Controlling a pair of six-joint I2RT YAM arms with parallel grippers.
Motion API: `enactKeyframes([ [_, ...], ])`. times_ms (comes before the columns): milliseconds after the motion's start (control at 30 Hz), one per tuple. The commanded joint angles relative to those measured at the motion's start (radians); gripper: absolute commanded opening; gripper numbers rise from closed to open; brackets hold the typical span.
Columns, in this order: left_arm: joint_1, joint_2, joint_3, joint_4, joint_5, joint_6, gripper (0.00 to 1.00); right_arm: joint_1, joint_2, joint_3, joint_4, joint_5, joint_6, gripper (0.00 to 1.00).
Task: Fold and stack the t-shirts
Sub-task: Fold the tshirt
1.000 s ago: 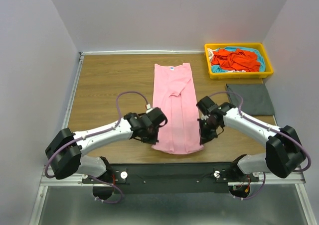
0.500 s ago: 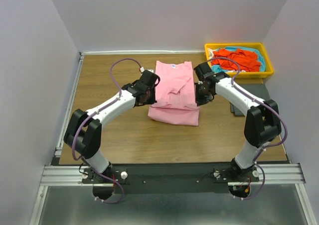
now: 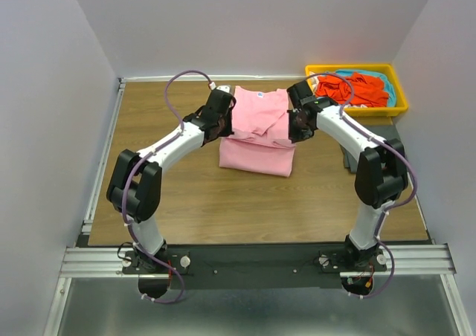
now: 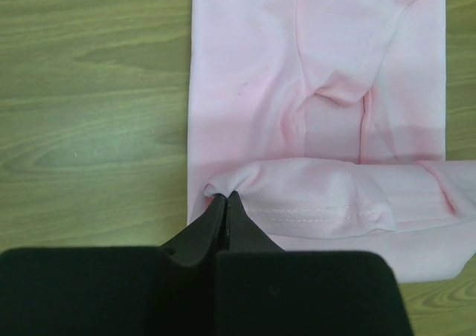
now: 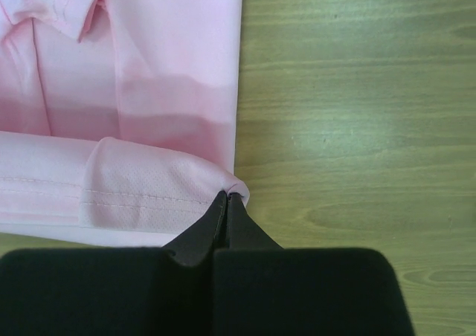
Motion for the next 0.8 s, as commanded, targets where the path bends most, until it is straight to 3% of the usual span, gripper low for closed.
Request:
enactKeyframes([
  [0, 0.022, 0.04, 0.025, 0.073, 0.006, 0.04, 0.0, -0.015, 0.035, 0.06, 0.041, 0.052, -0.015, 0.01],
  [767, 0.1, 0.299, 0.143, 0.268, 0.049, 0.073, 0.0, -0.048, 0.268, 0.116, 0.336, 0.122, -0.031, 0.01],
])
